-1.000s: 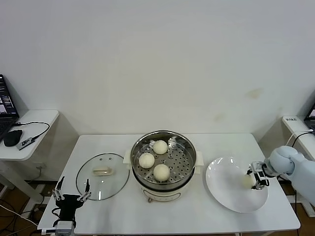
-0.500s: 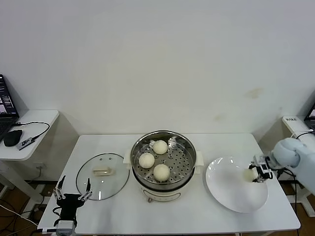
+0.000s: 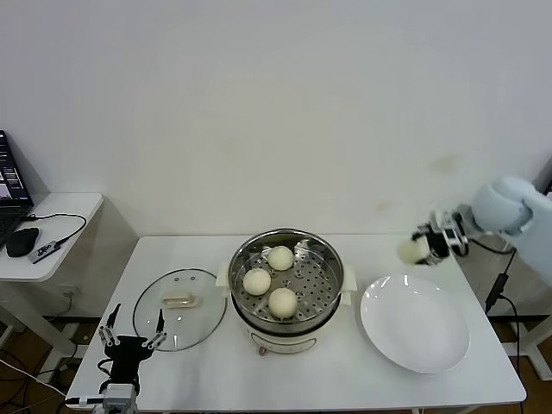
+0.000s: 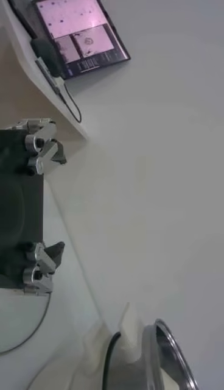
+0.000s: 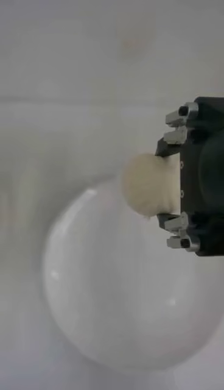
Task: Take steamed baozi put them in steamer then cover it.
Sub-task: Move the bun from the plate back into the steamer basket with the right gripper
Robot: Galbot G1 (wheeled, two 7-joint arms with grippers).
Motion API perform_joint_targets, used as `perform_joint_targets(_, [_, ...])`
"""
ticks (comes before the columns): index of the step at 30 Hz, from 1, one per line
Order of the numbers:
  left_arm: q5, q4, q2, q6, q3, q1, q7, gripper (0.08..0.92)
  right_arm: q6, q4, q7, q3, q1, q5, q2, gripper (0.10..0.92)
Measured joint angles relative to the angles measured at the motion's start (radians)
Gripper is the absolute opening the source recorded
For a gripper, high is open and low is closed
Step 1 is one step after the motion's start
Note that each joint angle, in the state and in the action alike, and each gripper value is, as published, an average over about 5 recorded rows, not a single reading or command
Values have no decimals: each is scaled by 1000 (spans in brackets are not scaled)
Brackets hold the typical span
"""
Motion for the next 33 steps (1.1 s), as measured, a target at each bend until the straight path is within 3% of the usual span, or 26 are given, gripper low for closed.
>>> perform_joint_targets(17, [-4, 10, -13, -1, -18, -2, -1, 823, -211, 85, 146, -256, 224, 318, 246, 594])
perform_joint_targets(33, [-6, 21, -21, -4, -29, -10, -4, 823, -367, 48, 286, -333, 145, 403, 418, 594])
